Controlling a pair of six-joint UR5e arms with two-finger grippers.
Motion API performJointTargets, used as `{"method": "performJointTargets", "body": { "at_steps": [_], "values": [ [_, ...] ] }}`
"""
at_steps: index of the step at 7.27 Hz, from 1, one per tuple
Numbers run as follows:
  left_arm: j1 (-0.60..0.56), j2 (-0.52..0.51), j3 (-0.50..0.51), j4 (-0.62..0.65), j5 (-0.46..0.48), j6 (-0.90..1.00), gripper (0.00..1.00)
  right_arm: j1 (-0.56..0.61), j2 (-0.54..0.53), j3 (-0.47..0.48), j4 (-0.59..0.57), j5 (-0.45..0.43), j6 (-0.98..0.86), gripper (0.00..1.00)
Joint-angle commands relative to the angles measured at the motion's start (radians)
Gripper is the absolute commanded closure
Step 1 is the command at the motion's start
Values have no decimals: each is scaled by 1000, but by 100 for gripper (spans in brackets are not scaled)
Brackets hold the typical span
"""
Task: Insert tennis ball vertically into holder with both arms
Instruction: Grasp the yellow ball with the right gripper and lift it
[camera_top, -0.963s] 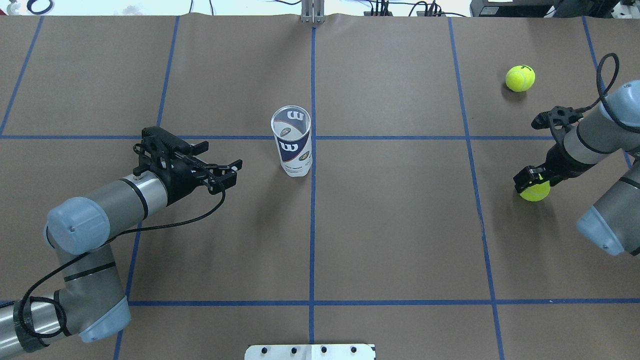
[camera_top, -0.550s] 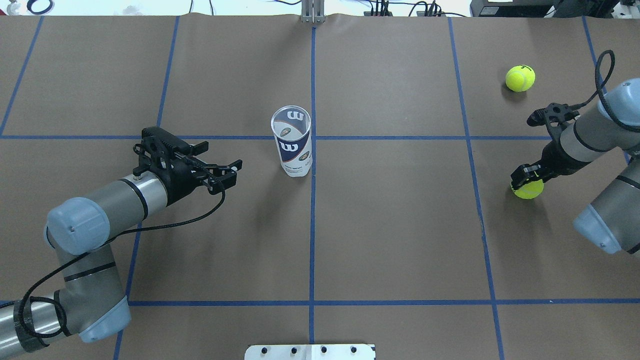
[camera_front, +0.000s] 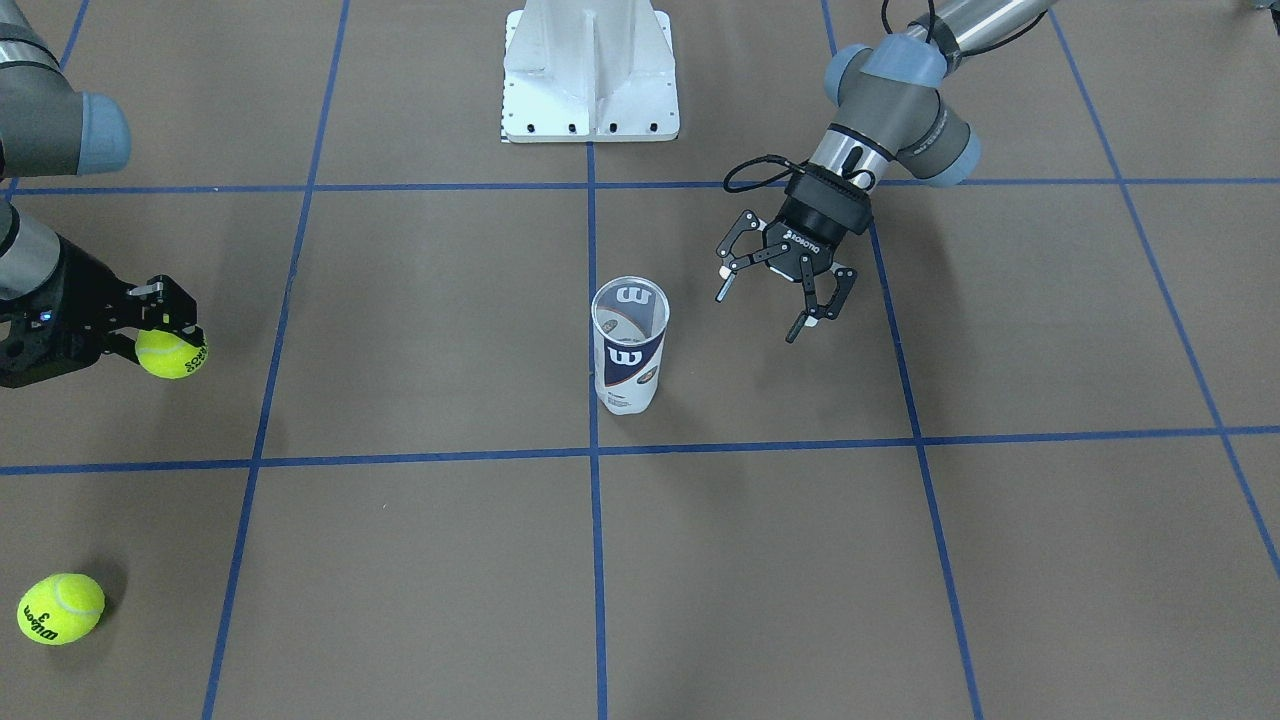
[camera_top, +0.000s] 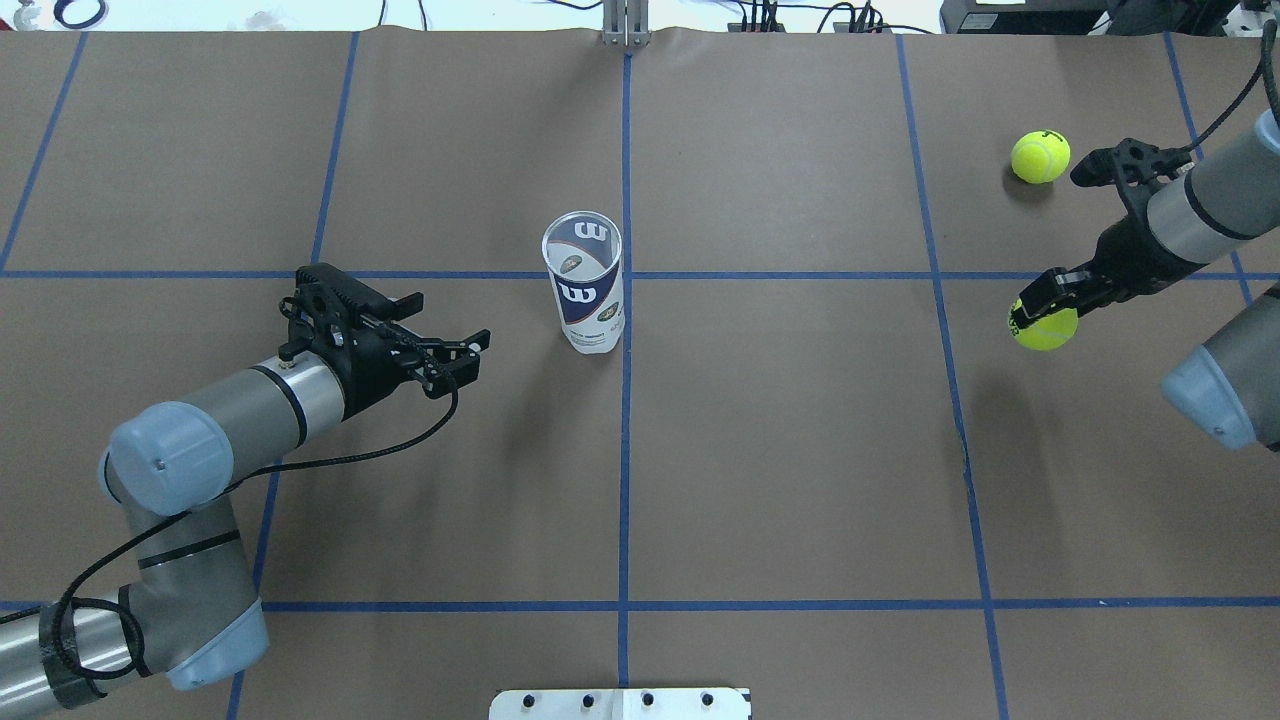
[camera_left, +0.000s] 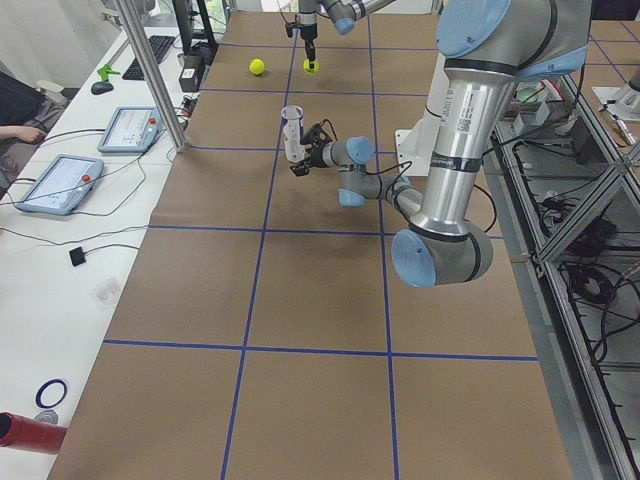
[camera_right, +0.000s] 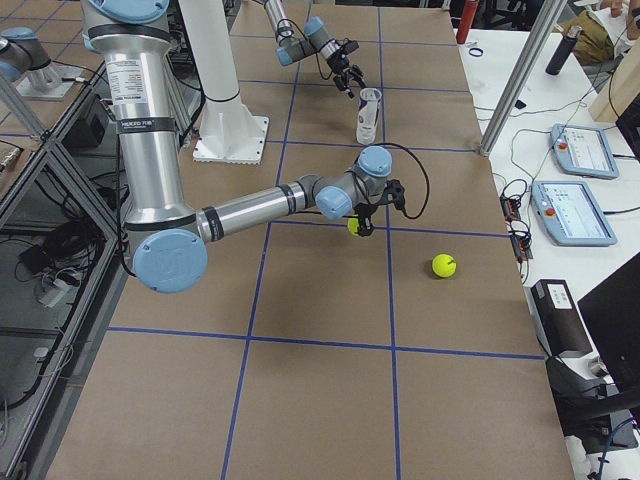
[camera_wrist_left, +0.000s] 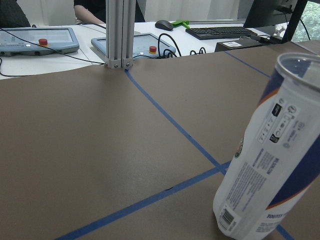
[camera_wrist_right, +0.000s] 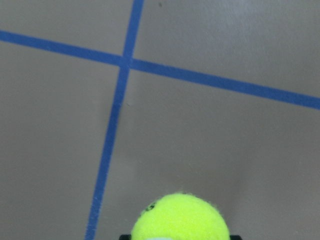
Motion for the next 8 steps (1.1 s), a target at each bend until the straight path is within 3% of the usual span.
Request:
{"method": "performJointTargets", "body": {
  "at_steps": [1,6,8],
  "values": [
    [59,-81,84,-3,10,6,1,17,67,4,-11,31,46,100],
    [76,-132,107,0,32,40,7,16,150,13,-14,43,139,100],
    [75,-212,161,-1,33,97,7,13,185,15,-14,43,193,100]
  ]
}}
